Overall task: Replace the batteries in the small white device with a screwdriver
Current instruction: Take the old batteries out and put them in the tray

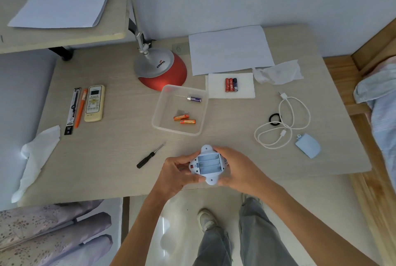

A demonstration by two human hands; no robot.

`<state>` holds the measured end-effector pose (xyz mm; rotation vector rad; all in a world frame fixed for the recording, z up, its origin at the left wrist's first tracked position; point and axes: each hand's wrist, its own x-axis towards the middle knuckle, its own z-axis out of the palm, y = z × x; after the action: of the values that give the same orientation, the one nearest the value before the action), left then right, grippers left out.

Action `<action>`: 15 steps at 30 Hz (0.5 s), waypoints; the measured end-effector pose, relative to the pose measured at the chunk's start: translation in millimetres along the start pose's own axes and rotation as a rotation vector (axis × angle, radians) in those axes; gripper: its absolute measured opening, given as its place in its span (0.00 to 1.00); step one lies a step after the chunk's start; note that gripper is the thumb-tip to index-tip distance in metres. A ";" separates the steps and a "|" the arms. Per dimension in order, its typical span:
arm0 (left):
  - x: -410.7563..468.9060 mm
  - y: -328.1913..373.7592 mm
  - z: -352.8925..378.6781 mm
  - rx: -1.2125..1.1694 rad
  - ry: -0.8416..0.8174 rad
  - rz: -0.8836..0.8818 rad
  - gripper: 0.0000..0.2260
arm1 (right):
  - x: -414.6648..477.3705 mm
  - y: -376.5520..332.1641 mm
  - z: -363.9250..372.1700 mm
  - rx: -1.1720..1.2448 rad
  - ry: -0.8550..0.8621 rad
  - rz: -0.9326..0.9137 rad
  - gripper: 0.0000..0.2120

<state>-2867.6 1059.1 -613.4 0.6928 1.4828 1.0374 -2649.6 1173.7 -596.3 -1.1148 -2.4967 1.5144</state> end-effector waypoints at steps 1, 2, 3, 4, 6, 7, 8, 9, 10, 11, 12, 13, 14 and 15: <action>0.9 0.6 0.8 0.010 0.000 0.007 0.33 | 2.2 -2.4 -0.2 -0.019 0.029 -0.011 0.35; 1.9 1.0 1.7 0.024 0.005 0.011 0.33 | 4.0 -4.7 -1.4 -0.038 0.043 -0.013 0.33; 2.8 1.9 3.1 0.040 0.010 0.015 0.33 | 5.0 -3.6 -1.9 -0.053 0.051 -0.009 0.31; 3.6 2.2 4.8 0.057 0.016 0.020 0.32 | 5.5 -2.0 -3.1 -0.068 0.053 -0.004 0.30; 5.5 2.5 9.7 0.082 0.025 0.027 0.33 | 4.2 3.1 -6.3 -0.111 0.065 0.003 0.27; 7.1 3.0 13.0 0.093 0.028 0.028 0.33 | 3.5 6.5 -8.6 -0.138 0.079 0.009 0.26; 9.1 3.7 16.7 0.103 0.029 0.028 0.33 | 2.7 9.8 -12.0 -0.159 0.093 0.018 0.25; 11.5 4.5 20.3 0.115 0.029 0.027 0.33 | 1.9 13.7 -15.4 -0.169 0.107 0.025 0.24; 14.5 5.5 24.3 0.130 0.029 0.021 0.34 | 0.6 17.4 -18.8 -0.168 0.117 0.034 0.24; 17.4 6.9 28.1 0.149 0.026 0.014 0.34 | -1.2 21.6 -21.6 -0.160 0.121 0.043 0.25; 20.4 8.5 31.8 0.173 0.021 0.008 0.34 | -3.0 25.3 -24.2 -0.150 0.122 0.052 0.27; 23.0 10.1 34.6 0.198 0.015 0.004 0.34 | -4.9 27.9 -26.4 -0.145 0.121 0.054 0.29; 24.8 11.7 36.3 0.223 0.013 0.001 0.34 | -6.0 29.9 -27.4 -0.148 0.112 0.052 0.32; 26.4 13.1 37.2 0.245 0.014 0.001 0.33 | -6.7 30.9 -28.0 -0.159 0.094 0.041 0.36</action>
<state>-2837.9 1096.1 -612.5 0.8598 1.6378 0.8702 -2617.2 1199.9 -603.4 -1.2351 -2.5831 1.2587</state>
